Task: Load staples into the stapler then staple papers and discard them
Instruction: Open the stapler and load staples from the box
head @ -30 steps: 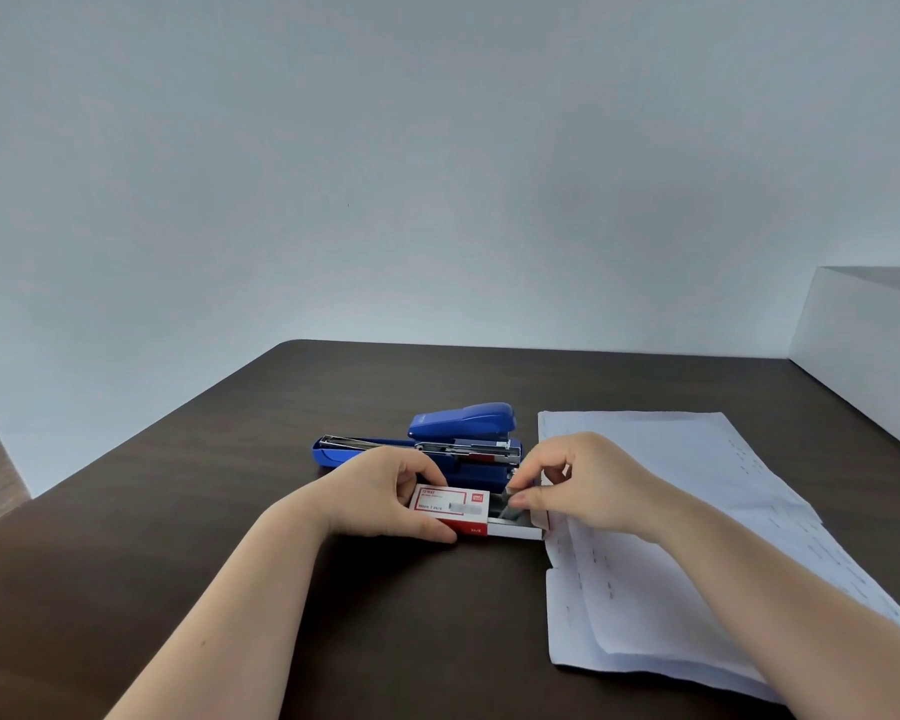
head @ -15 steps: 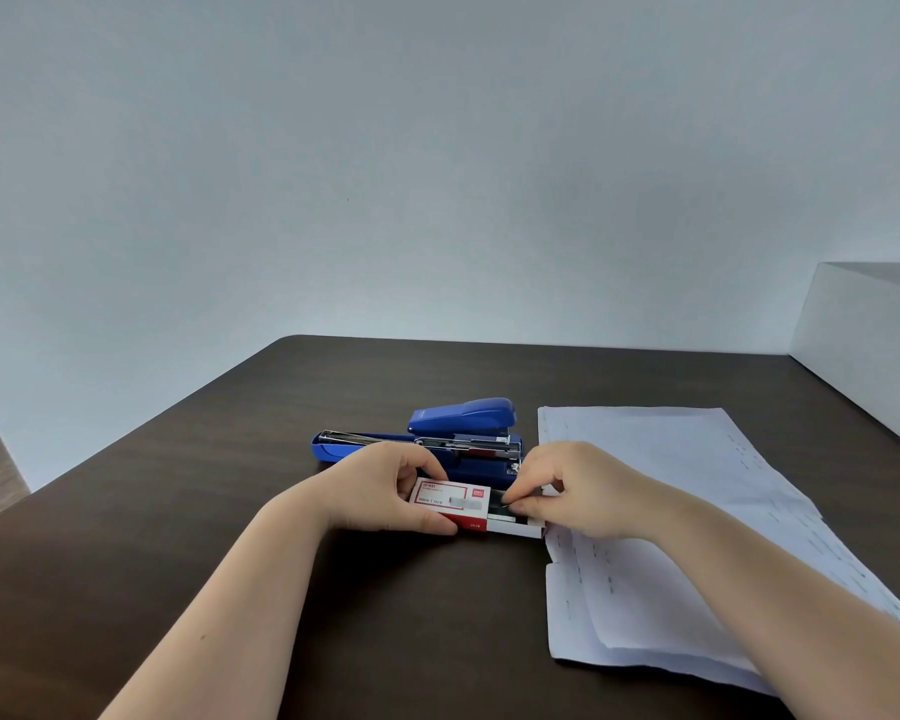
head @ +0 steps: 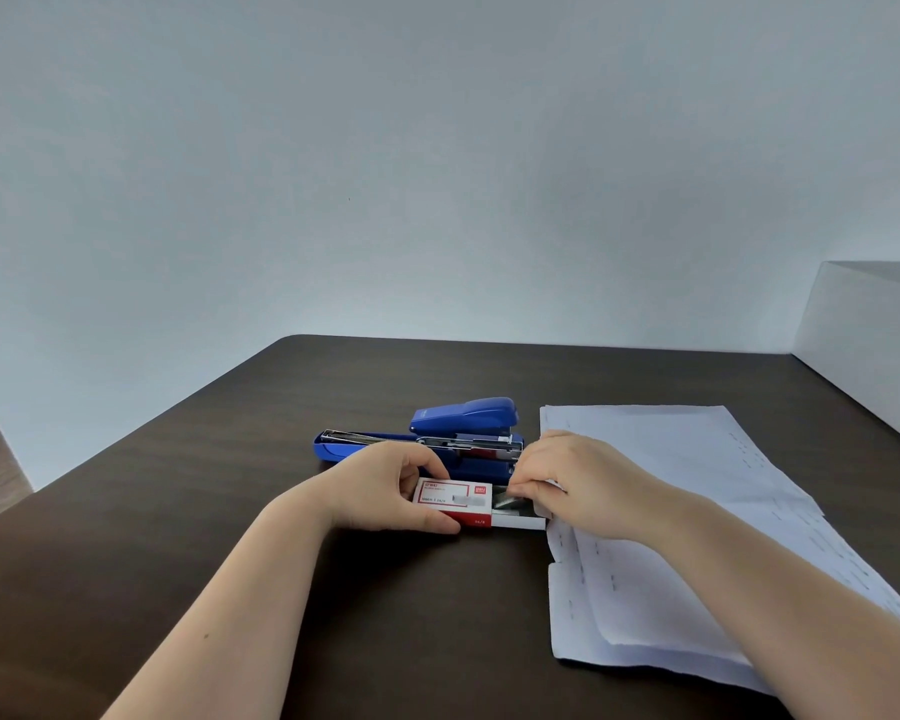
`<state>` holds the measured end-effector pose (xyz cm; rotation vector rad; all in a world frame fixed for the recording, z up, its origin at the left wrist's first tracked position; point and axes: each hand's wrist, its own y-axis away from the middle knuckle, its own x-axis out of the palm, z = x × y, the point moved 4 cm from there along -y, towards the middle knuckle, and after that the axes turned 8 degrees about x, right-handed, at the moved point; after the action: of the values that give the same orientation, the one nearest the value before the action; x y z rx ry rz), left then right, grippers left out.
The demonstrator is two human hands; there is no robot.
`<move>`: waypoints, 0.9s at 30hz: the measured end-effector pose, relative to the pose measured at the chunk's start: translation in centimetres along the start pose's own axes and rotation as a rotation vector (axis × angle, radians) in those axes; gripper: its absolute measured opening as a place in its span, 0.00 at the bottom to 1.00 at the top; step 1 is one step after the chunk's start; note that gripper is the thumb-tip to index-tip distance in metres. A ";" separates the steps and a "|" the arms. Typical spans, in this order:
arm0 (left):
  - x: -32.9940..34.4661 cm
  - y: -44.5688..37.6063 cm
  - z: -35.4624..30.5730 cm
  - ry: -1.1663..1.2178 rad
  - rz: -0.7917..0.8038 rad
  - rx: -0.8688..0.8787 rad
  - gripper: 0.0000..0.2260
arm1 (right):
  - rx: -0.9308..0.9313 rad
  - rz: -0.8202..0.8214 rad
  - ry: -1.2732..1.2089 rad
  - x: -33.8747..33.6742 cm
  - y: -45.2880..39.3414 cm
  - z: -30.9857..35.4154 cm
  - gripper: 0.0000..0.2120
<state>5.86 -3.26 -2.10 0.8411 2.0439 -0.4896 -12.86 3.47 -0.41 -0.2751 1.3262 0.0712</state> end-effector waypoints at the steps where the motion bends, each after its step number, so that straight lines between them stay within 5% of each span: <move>1: 0.0 0.0 0.0 0.002 -0.002 0.001 0.21 | 0.003 0.003 0.013 0.0 0.0 0.0 0.12; 27: 0.0 0.0 -0.2 -0.001 -0.008 0.012 0.20 | 0.023 -0.024 -0.018 0.0 0.0 0.0 0.12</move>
<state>5.77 -3.15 -1.96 0.8402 2.0455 -0.5068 -12.85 3.47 -0.36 -0.2699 1.3049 0.0380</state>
